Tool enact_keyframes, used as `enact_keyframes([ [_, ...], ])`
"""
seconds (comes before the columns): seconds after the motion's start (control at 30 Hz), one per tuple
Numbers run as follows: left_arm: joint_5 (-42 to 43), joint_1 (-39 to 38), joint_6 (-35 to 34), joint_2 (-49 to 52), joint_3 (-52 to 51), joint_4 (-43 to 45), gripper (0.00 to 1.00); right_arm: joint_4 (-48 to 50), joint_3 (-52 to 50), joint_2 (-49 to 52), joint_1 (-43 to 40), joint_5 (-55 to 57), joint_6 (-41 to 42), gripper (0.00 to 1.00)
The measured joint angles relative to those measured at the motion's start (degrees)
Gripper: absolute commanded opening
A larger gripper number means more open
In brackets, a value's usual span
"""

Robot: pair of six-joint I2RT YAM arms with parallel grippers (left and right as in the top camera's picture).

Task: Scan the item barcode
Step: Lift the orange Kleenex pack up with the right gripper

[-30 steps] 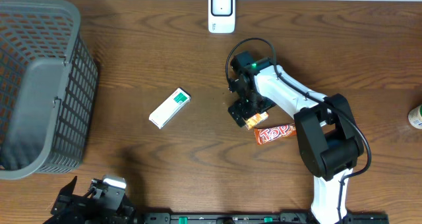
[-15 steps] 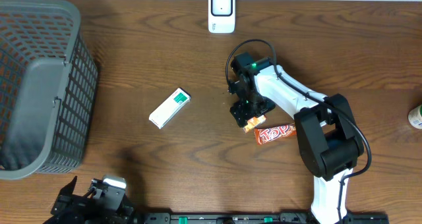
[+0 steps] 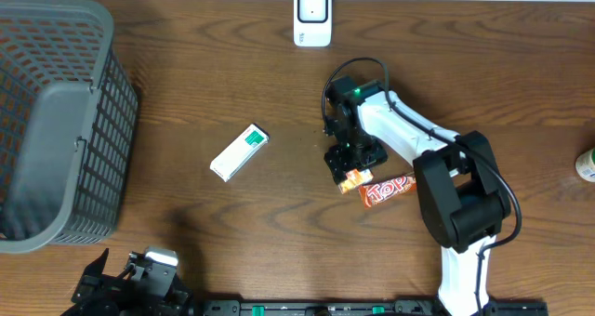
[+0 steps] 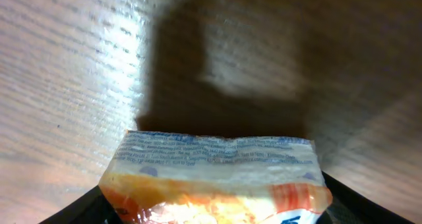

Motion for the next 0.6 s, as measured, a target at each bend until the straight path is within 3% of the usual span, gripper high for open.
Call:
enact_keyframes([
  [0.6, 0.00, 0.00, 0.00, 0.00, 0.00, -0.02, 0.98, -12.26, 10.84, 2.36, 0.02, -3.06, 3.87, 0.75],
])
